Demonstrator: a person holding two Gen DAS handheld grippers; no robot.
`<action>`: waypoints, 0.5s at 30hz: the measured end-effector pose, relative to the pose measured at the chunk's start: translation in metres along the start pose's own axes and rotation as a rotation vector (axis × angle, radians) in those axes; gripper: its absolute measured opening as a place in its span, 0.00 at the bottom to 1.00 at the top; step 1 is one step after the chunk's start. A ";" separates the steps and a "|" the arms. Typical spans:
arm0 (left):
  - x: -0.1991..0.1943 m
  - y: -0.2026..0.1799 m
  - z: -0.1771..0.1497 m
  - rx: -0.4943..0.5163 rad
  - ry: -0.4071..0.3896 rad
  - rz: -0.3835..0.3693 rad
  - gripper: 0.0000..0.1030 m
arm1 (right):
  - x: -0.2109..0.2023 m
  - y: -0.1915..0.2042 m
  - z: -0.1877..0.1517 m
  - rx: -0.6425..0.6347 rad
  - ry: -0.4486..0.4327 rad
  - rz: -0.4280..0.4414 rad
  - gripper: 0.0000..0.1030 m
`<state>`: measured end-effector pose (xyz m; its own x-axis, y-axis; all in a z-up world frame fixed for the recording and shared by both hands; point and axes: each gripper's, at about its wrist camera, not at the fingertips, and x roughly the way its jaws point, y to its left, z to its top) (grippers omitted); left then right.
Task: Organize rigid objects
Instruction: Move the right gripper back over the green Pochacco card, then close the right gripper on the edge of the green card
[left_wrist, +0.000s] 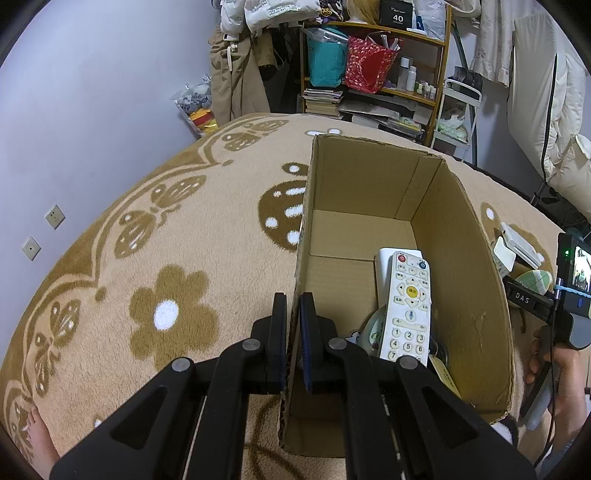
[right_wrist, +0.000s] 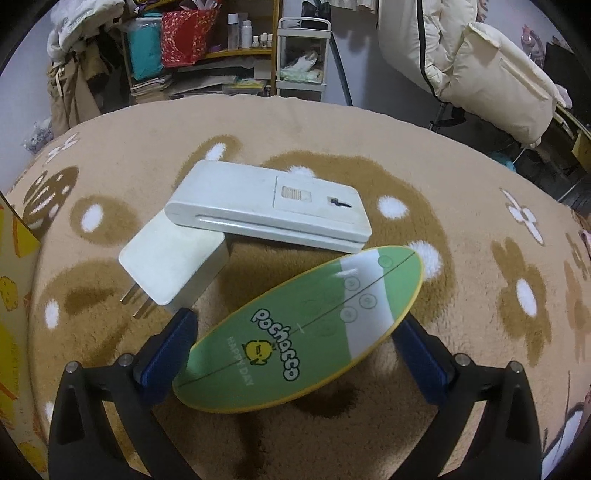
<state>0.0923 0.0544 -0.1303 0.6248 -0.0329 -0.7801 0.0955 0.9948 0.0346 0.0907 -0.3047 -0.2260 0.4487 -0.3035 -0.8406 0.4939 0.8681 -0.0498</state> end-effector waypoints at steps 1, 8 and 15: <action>0.001 0.000 -0.001 0.000 0.004 0.000 0.07 | 0.001 -0.001 0.000 0.004 0.002 -0.001 1.00; 0.001 0.000 -0.002 0.000 0.006 -0.002 0.06 | -0.008 -0.007 -0.005 0.030 -0.030 -0.031 0.94; 0.001 0.000 -0.002 0.001 0.005 -0.005 0.06 | -0.015 -0.032 -0.004 0.113 -0.057 0.031 0.59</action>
<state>0.0914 0.0549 -0.1319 0.6204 -0.0372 -0.7834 0.0991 0.9946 0.0313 0.0653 -0.3263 -0.2134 0.5055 -0.3016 -0.8084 0.5585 0.8285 0.0401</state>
